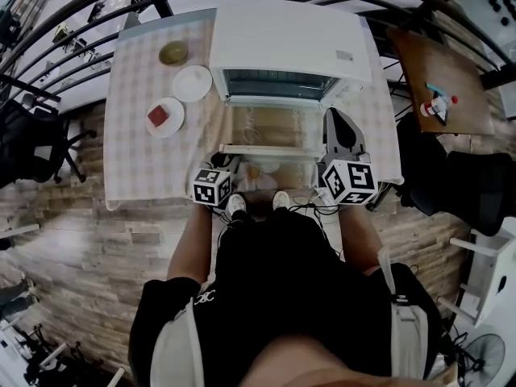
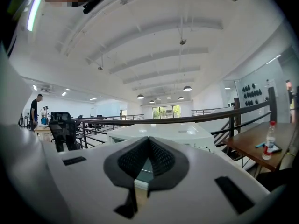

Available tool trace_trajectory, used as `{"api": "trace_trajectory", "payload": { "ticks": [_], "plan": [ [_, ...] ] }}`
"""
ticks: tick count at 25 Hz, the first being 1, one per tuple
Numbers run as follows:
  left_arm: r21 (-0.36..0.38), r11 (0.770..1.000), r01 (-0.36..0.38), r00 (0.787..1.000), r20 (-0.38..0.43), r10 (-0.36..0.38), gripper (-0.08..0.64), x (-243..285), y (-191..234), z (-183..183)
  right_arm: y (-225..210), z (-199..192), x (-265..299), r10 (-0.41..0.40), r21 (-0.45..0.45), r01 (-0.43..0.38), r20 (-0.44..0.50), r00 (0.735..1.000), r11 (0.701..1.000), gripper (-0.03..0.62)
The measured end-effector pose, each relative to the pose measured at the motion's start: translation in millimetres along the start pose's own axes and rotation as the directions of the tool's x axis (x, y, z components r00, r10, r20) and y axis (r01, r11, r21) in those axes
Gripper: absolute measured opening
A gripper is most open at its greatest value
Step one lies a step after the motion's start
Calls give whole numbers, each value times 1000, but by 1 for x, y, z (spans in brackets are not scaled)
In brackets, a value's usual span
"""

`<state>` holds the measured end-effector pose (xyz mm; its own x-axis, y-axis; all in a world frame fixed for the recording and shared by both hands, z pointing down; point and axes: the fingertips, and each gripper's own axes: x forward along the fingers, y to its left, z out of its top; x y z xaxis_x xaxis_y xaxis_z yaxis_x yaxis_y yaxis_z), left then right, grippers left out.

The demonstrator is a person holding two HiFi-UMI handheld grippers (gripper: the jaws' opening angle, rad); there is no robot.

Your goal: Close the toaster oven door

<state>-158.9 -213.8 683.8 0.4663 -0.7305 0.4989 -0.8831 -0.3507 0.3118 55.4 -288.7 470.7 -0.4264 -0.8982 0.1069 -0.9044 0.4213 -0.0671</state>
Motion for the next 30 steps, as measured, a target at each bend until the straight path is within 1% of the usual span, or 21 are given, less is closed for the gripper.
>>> {"api": "trace_trajectory", "payload": {
  "ticks": [3, 6, 10, 13, 18, 22, 25, 30],
  "plan": [
    [-27, 999, 40, 999, 29, -40, 115, -2, -4, 18, -4, 5, -1, -4, -1, 4, 16, 1000, 1000, 3],
    [-76, 995, 71, 995, 69, -66, 115, -3, -5, 34, -12, 9, -4, -18, 4, 18, 31, 999, 1000, 3],
    [-157, 980, 125, 984, 145, -102, 118, -7, -6, 62, -21, 16, -11, -42, 13, 41, 52, 998, 999, 3],
    [-209, 964, 163, 976, 175, -127, 118, -6, -5, 84, -27, 20, -15, -61, 20, 60, 68, 996, 998, 3],
    [-302, 919, 252, 963, 168, -209, 117, -1, -2, 102, -37, 25, -20, -92, 38, 90, 85, 992, 995, 3],
    [-363, 886, 287, 956, 171, -240, 115, 3, -4, 115, -44, 25, -25, -113, 51, 109, 93, 989, 993, 3],
    [-395, 865, 309, 950, 171, -262, 115, 6, -5, 125, -49, 25, -28, -131, 63, 125, 97, 987, 990, 3],
    [-474, 808, 348, 937, 144, -319, 112, 15, 0, 145, -52, 26, -27, -149, 74, 142, 101, 984, 987, 3]
  ]
}}
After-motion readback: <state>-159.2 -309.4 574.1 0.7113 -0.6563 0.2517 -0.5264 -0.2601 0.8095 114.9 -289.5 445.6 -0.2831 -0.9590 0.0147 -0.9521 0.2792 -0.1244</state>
